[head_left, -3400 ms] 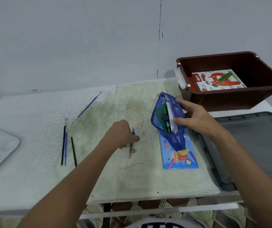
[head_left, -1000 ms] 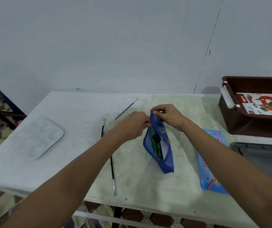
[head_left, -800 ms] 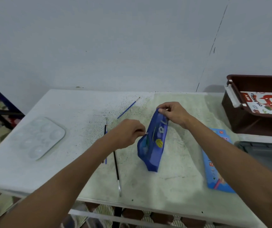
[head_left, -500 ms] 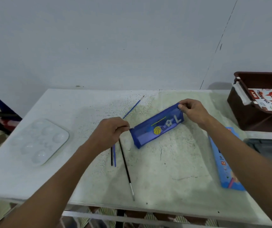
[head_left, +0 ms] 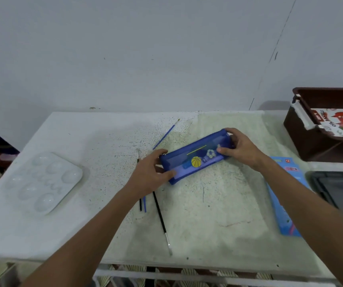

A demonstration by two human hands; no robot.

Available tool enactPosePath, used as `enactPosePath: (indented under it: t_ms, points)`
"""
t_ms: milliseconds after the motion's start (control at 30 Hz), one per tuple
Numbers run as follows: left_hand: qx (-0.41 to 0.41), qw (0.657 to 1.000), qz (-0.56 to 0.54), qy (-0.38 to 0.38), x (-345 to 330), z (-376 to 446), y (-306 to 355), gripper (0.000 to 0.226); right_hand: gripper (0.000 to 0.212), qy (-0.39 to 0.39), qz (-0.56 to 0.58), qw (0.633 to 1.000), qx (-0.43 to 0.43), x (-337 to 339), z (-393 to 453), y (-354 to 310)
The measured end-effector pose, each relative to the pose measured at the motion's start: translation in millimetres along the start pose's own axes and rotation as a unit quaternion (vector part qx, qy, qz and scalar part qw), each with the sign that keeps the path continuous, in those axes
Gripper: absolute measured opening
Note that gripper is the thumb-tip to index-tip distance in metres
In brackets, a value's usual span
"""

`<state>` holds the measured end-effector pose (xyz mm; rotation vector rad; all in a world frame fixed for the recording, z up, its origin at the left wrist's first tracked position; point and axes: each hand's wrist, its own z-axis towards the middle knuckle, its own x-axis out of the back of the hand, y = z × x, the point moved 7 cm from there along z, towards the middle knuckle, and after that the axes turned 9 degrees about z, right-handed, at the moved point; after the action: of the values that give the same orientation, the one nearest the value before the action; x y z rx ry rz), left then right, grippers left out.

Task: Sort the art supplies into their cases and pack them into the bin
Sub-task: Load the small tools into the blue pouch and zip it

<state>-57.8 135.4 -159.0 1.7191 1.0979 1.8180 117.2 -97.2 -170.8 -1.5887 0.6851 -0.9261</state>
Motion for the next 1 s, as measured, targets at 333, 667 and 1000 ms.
enactPosePath:
  t_ms: [333,667,1000]
  points:
    - [-0.008,0.981,-0.145,0.128,-2.4,49.9,115.4,0.051,0.082,0.049,0.059,0.996,0.038,108.9,-34.0,-62.7]
    - [-0.102,0.985,-0.135,0.042,-124.6,111.4,305.9,0.025,0.059,0.187,-0.028,0.979,0.081,317.7,-96.0,-91.8]
    - [-0.121,0.986,0.023,-0.109,-211.5,135.3,360.8,0.098,0.066,0.159,-0.089,0.983,-0.012,399.9,-114.1,-46.5]
